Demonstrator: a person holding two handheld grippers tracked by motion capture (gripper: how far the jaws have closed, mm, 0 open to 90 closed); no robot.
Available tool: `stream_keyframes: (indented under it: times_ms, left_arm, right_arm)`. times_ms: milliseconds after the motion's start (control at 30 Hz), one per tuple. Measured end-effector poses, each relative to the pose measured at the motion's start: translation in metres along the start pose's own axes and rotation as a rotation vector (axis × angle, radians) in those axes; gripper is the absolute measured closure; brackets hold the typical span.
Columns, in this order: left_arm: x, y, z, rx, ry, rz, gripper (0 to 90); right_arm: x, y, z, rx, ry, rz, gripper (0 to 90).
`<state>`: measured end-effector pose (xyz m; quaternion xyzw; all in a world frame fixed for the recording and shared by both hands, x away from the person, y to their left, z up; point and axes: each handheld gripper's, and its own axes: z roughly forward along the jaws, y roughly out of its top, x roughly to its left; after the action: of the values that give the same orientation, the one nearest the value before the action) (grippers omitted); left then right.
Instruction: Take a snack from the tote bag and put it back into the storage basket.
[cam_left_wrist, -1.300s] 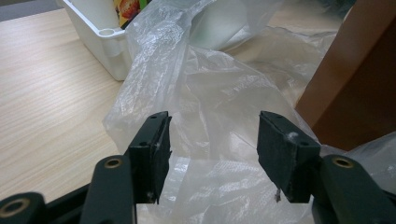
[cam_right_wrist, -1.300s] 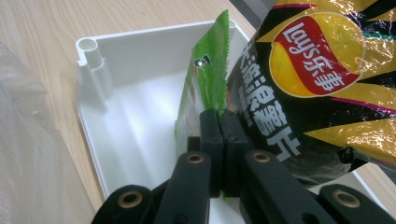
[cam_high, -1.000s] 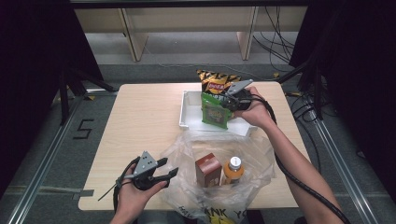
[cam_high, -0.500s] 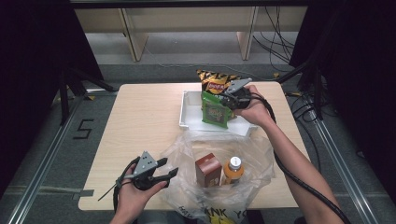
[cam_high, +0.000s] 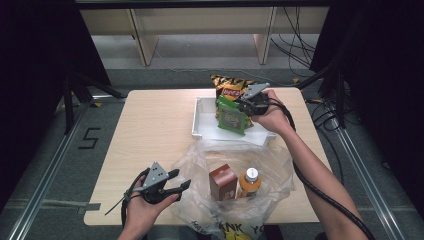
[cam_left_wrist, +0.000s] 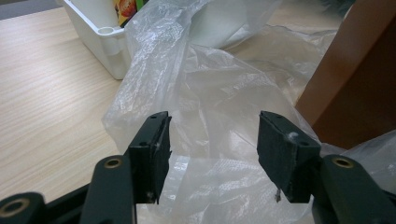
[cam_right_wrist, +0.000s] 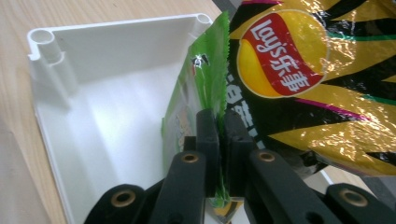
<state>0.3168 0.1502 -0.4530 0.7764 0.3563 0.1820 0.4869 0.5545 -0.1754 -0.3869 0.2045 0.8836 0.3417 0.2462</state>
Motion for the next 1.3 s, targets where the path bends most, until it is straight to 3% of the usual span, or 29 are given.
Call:
stream_keyframes:
  times_ms: [100, 167, 267, 500, 667, 700, 833, 1033, 1133, 1167, 1300]
  left_arm:
    - [-0.001, 0.000, 0.000, 0.005, 0.008, -0.012, 43.8]
    - [0.000, 0.000, 0.000, 0.003, 0.003, 0.010, 43.8]
    - [-0.001, 0.000, 0.000, 0.002, 0.004, -0.016, 43.7]
    - [-0.001, 0.000, 0.000, 0.000, 0.000, -0.006, 43.8]
    - [-0.001, 0.000, 0.000, 0.000, 0.001, -0.012, 43.8]
    - [0.000, 0.001, 0.000, 0.002, 0.002, 0.012, 43.8]
    - [-0.001, 0.000, 0.000, 0.001, 0.002, -0.011, 43.7]
    - [-0.002, 0.001, 0.000, -0.004, 0.003, -0.012, 43.8]
    - [0.000, 0.001, -0.001, -0.003, 0.004, 0.009, 43.8]
    - [-0.001, 0.000, 0.000, -0.002, 0.002, -0.013, 43.8]
    - [-0.002, 0.000, 0.000, 0.000, -0.002, -0.012, 43.8]
  right_arm:
    - [0.000, -0.001, 0.000, 0.009, -0.018, 0.005, 84.1]
    - [-0.001, -0.001, 0.000, 0.012, -0.026, 0.000, 81.2]
    - [-0.001, -0.001, -0.001, 0.017, -0.053, 0.003, 78.2]
    - [-0.004, -0.001, -0.005, -0.011, -0.145, 0.002, 77.8]
    - [-0.002, -0.001, -0.007, -0.004, -0.145, 0.004, 77.8]
    - [-0.001, -0.001, -0.008, -0.004, -0.141, 0.002, 77.7]
    - [0.001, 0.000, -0.010, -0.025, -0.143, -0.012, 76.7]
    - [0.004, 0.000, -0.012, -0.029, -0.135, -0.024, 73.9]
    - [0.006, 0.001, -0.013, -0.033, -0.120, -0.036, 71.7]
    - [0.008, 0.001, -0.013, -0.020, -0.109, -0.026, 71.3]
    - [0.009, -0.001, -0.011, -0.011, -0.112, -0.026, 71.6]
